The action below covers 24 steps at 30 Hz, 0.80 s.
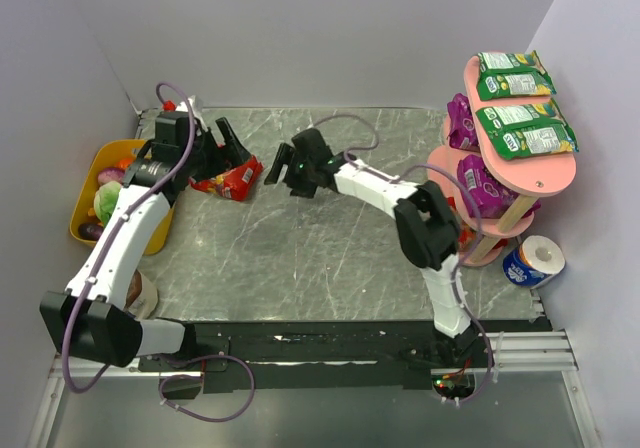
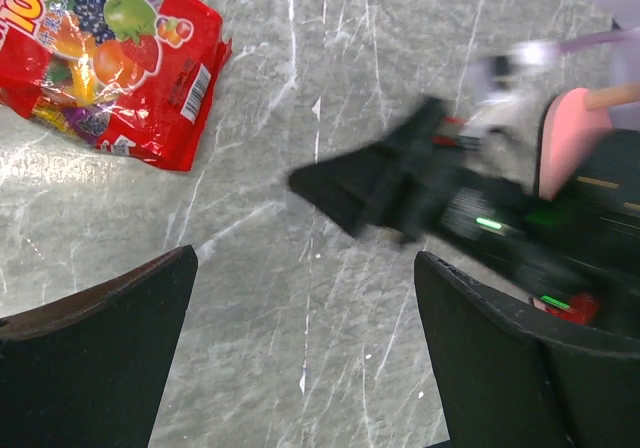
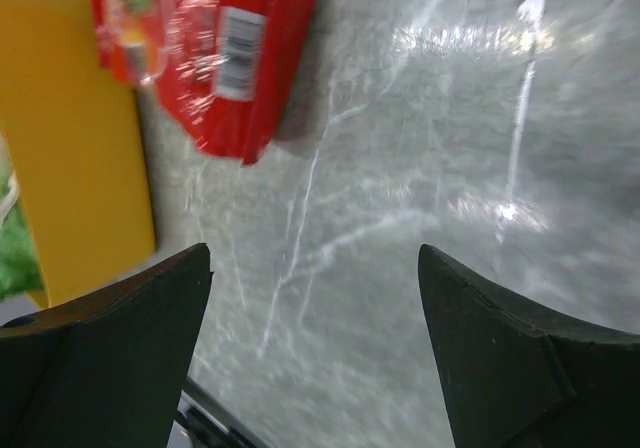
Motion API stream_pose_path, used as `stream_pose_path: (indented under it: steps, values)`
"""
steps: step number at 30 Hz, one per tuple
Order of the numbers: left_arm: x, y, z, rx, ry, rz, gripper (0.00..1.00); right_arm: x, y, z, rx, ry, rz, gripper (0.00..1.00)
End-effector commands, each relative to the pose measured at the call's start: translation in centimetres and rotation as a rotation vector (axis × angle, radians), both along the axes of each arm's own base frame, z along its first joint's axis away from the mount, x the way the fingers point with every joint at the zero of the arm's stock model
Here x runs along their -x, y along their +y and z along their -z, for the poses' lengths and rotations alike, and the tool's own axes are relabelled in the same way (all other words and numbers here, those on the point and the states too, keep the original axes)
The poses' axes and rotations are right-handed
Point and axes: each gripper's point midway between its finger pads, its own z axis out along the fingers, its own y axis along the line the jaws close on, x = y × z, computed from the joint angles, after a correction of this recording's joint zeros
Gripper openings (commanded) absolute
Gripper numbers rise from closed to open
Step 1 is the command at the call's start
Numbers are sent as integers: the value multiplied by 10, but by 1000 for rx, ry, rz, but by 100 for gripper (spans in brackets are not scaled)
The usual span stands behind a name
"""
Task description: Place and organize the candy bags onto the shelf
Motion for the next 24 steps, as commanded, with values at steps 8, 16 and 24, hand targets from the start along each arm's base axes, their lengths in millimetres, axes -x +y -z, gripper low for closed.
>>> stream_pose_path:
  steps: [8, 16, 24]
  values:
    - [10, 8, -37, -10, -104, -5, 96, -33, 80, 9, -313, 4, 95, 87]
    - [13, 9, -38, -8, -108, -6, 96, -39, 99, 35, -383, 91, 110, 76]
    - [16, 10, -38, -12, -108, -7, 96, -42, 107, 51, -393, 130, 110, 50]
